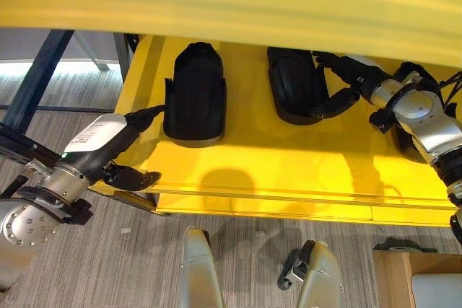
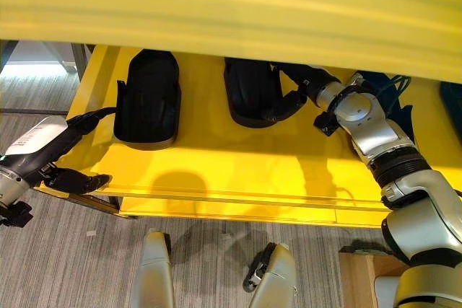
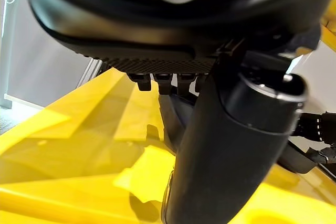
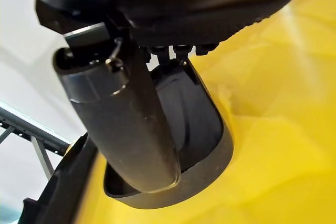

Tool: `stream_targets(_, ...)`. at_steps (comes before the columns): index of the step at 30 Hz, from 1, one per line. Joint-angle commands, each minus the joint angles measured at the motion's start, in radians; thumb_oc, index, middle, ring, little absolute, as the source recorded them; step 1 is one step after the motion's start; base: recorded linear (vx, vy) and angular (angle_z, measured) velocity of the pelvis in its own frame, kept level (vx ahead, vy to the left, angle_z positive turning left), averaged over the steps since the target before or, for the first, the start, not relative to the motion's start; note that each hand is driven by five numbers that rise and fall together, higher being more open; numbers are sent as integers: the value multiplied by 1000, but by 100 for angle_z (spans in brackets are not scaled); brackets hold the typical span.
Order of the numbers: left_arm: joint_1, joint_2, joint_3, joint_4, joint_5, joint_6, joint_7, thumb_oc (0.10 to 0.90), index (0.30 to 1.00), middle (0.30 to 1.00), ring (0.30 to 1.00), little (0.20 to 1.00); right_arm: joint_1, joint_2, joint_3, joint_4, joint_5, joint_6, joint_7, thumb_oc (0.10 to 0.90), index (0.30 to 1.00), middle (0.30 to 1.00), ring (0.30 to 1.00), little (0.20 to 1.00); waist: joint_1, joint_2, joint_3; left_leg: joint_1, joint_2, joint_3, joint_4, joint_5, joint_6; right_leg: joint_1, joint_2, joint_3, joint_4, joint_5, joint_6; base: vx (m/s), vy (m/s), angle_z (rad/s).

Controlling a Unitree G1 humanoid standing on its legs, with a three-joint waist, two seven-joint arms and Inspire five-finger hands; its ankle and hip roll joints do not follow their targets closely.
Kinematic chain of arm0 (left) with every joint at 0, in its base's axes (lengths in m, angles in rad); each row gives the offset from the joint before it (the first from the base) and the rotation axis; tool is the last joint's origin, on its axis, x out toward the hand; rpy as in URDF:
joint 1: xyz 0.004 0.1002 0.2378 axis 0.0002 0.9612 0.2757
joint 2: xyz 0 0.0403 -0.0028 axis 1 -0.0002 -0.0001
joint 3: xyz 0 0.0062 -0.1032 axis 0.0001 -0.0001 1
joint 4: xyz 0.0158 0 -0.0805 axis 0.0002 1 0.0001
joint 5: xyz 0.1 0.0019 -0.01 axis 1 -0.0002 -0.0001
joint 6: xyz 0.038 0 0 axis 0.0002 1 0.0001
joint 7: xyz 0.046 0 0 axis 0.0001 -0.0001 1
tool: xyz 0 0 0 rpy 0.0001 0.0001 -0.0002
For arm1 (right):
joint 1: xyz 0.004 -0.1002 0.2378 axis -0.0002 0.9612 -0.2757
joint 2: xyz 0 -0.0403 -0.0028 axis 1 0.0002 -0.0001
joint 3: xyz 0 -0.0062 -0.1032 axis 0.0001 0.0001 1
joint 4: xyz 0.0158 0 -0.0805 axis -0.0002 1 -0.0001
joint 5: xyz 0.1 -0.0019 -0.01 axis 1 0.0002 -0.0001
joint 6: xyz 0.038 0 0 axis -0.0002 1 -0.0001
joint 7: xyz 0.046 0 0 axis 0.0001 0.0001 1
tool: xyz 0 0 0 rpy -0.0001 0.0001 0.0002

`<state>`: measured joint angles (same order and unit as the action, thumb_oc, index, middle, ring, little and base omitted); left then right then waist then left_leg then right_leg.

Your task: Move parts from the plastic box to the shelf.

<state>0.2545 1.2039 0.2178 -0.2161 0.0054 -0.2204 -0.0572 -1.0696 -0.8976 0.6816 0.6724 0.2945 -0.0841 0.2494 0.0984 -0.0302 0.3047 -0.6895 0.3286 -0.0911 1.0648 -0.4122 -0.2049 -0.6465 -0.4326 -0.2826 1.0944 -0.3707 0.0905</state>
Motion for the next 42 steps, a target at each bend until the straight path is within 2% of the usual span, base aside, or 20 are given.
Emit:
stream_targets(1,-67,38,36,-33,-18,-52,23,900,1000,1000,1000,1000,-35,51,-41,20,-45,-31,6,900,1000,1000,1000,1000,11,17,-38,-35,-19,19,-16,34,95,47,41,40,-34,-42,-8,0,0,0)
stream_targets(10,-84,23,7,-40,-9,-55,6,900,1000,1000,1000,1000,22,108,-23,47,-104,-31,55,900,1000,1000,1000,1000,20,27,-24,-58,-27,14,6,27,101,32,33,41,-17,-49,-6,0,0,0)
stream_targets(17,-87,11,-6,-47,0,-55,-8,900,1000,1000,1000,1000,83,106,-25,4,-124,-32,89,900,1000,1000,1000,1000,21,25,-18,-64,-28,12,10,28,102,25,32,44,-12,-50,-7,0,0,0)
stream_targets(24,-84,4,-7,-48,12,-51,-26,900,1000,1000,1000,1000,153,57,-31,-74,-126,-28,135,900,1000,1000,1000,1000,14,17,-21,-69,-28,5,6,32,100,23,35,42,-16,-48,-5,0,0,0)
stream_targets(27,-73,3,1,-48,18,-51,-37,900,1000,1000,1000,1000,188,12,-36,-99,-133,-28,166,900,1000,1000,1000,1000,10,12,-24,-69,-26,3,3,33,98,23,36,39,-19,-46,-4,0,0,0)
stream_targets(42,-30,-13,37,-52,25,-42,-64,900,1000,1000,1000,1000,280,-99,-111,-122,-151,-35,178,900,1000,1000,1000,1000,-2,5,-32,-67,-21,3,-4,36,92,19,39,41,-21,-49,-2,0,0,0)
